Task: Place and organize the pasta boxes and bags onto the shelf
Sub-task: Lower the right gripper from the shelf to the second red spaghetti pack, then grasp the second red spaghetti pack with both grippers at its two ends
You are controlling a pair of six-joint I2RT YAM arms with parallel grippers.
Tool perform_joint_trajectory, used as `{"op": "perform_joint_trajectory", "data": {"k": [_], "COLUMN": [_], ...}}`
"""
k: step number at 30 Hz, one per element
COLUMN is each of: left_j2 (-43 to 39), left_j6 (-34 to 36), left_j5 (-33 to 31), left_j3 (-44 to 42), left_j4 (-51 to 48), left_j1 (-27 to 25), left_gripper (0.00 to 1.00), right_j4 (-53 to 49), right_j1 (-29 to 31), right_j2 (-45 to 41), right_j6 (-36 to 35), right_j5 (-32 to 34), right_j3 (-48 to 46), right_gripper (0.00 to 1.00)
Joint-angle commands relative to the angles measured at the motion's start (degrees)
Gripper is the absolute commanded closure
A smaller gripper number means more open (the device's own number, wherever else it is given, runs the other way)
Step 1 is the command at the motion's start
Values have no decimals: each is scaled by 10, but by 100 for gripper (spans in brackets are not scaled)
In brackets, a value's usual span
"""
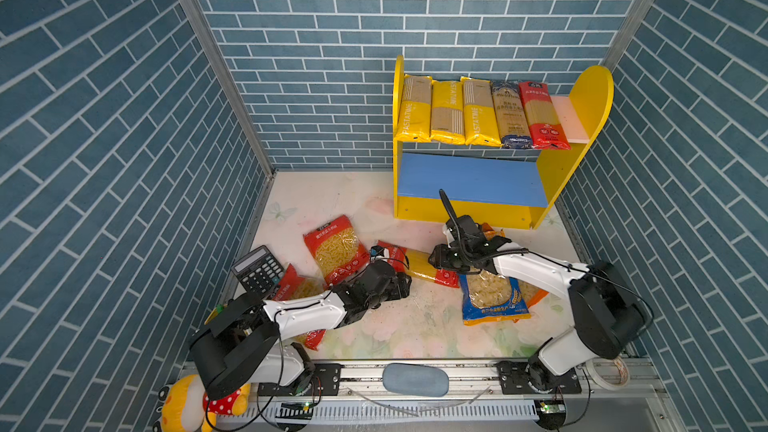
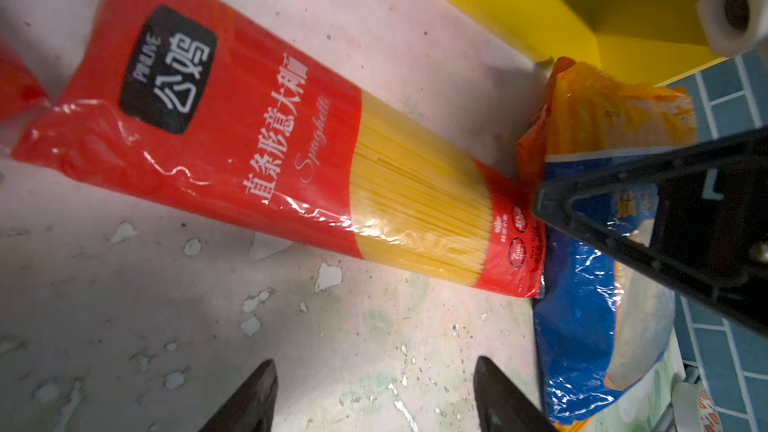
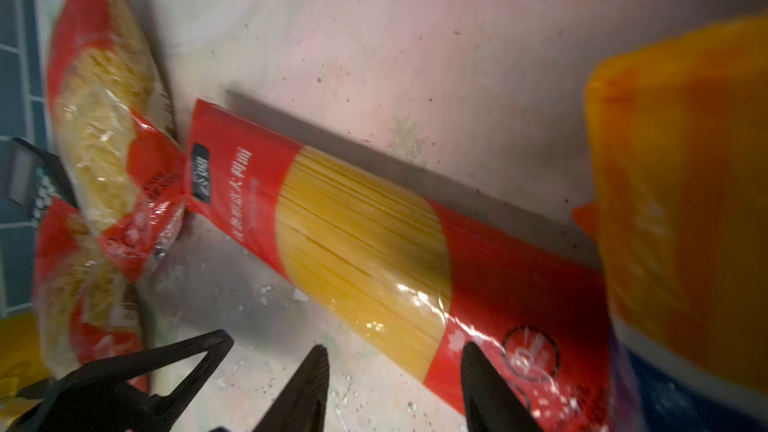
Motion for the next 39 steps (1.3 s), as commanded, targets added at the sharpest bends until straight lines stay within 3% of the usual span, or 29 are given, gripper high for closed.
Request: {"op": "perform_joint_trajectory", "data": {"k": [1,4,10,16,22,25,29,39], "left_j2": [13,20,15,14,25,32,18,-54], "left_j6": [-16,-17,14,52,61,71,57,-4], "left_j5": [1,-5,15,56,79,98,120,90], "left_j3": [4,3,6,13,12,29,24,-30], "left_j4": [17,19,11,0,13,10,9,-59], "left_j1": [-4,-4,35,98,128,128,128,65], "left_gripper": [25,25,28,32,36,37,40,44], "right_j4": [-36,-61,-60,-18,-3,20,42,74], "right_j1": [1,1,1,36,112,112,67,37], "right_j2": [45,89,134,66,-2,-38,-62,15], "right_j6": [-59,-66,-41,38,122,149,152,79], "right_j5": [20,55,30,-20,-67,-88,-92,-158], "right_j3": [82,117,109,3,-66,-89,-113,-92], "right_gripper": [46,44,42,44,45,45,44,44]}}
